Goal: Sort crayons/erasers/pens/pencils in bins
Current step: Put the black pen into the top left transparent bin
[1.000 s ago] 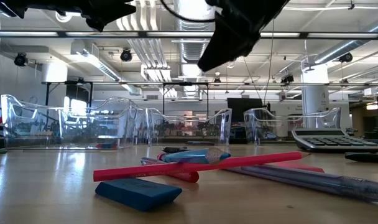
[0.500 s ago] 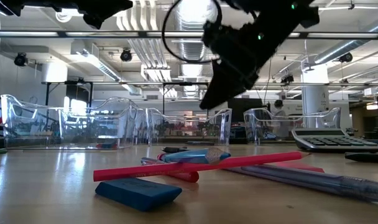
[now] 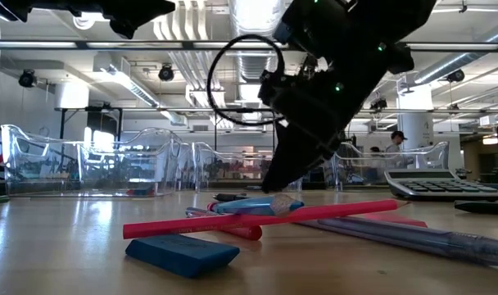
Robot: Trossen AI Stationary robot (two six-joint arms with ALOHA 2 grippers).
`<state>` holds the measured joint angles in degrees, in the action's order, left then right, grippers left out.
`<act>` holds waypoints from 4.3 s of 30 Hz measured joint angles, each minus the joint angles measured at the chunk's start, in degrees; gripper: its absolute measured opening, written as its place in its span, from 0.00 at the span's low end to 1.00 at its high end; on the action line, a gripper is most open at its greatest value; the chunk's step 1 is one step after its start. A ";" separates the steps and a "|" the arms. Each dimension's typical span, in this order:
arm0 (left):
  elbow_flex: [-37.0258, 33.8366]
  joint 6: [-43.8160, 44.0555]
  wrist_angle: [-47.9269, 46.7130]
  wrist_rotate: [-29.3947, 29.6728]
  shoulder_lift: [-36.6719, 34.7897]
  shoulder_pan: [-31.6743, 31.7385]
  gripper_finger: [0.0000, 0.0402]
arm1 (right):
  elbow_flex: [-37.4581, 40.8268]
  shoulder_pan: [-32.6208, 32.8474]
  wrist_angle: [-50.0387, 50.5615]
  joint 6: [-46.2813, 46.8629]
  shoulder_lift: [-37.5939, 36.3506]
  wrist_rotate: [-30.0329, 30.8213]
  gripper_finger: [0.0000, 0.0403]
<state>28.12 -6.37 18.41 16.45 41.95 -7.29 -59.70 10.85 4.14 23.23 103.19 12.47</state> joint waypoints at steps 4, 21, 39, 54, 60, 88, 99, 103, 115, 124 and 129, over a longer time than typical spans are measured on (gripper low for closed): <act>0.02 0.00 0.00 0.00 0.02 0.00 0.50 | 0.00 0.00 -0.04 0.99 1.65 -0.84 0.48; 0.00 0.00 -0.01 0.01 0.26 0.02 0.50 | -0.19 0.00 5.93 -0.11 2.24 -0.18 0.23; -0.02 0.00 0.00 0.02 0.37 0.00 0.50 | 0.42 0.91 12.70 -0.29 -7.28 6.23 0.05; -0.02 0.00 -0.04 0.02 0.39 0.00 0.50 | 3.17 2.01 12.80 -0.38 -11.59 6.52 0.04; -0.02 0.00 0.03 0.02 0.69 0.04 0.50 | 3.30 1.88 13.72 -0.27 -8.39 6.48 0.16; 0.20 -0.04 -0.07 0.04 1.42 0.04 0.50 | 6.54 -2.61 9.12 -3.35 -4.88 4.75 0.36; 0.16 -0.02 -0.09 0.04 1.42 0.04 0.50 | 7.53 -3.48 6.47 -5.23 -4.80 2.45 0.20; 0.11 -0.04 -0.11 0.04 1.44 0.04 0.50 | 8.07 -3.58 6.29 -5.22 -4.88 2.19 0.10; 0.10 -0.04 -1.98 0.04 1.07 0.04 0.50 | 8.46 -2.81 6.76 -5.23 -10.71 2.10 0.04; 0.04 -0.02 -2.30 0.04 2.04 0.04 0.50 | 8.55 0.26 5.05 -5.56 -17.26 9.27 0.04; 0.11 0.00 -1.48 0.04 2.95 0.02 0.50 | 13.01 1.29 -7.47 -9.88 -21.83 9.83 0.04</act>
<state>28.23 -6.37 16.94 16.49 44.91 -7.27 -46.69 12.14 -3.32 13.35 81.35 22.30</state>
